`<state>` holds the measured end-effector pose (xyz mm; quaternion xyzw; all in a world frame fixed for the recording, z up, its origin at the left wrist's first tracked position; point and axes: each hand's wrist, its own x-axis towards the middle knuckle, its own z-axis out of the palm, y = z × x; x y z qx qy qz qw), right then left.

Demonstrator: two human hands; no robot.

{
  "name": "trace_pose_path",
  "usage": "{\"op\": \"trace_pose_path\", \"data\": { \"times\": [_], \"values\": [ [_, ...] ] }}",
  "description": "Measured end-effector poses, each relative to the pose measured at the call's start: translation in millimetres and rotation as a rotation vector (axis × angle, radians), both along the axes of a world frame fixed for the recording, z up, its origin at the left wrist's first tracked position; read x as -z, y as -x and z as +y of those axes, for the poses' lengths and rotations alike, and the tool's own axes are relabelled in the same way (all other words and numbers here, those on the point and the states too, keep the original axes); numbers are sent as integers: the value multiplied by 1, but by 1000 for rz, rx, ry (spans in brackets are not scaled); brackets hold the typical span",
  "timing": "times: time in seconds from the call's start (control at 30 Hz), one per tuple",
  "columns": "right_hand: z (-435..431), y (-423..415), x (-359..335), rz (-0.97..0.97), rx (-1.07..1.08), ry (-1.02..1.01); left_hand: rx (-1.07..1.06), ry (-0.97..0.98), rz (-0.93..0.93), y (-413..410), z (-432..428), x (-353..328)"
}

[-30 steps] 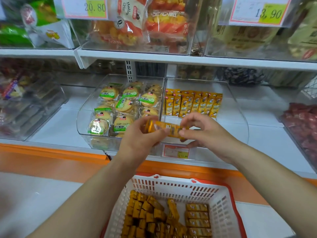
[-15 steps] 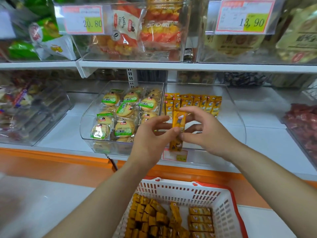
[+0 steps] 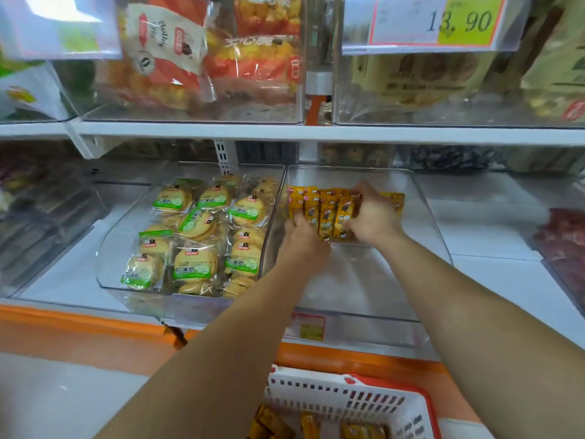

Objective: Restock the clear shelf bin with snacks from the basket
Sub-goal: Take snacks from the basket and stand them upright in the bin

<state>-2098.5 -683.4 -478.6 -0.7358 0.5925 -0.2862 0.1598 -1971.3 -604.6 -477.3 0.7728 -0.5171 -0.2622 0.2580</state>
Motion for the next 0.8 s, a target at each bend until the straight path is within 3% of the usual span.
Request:
{"op": "trace_pose_path", "data": {
  "times": [0.2, 0.37, 0.5, 0.8],
  "values": [
    [-7, -10, 23, 122, 14, 113, 106, 91, -227, -1, -9, 15],
    [-3, -12, 22, 61, 53, 129, 114, 106, -197, -6, -11, 20],
    [-2, -10, 15, 126, 46, 44, 176, 38, -221, -9, -12, 17],
    [55, 19, -40, 179, -6, 32, 333, 30, -291, -7, 49, -44]
  ]
}}
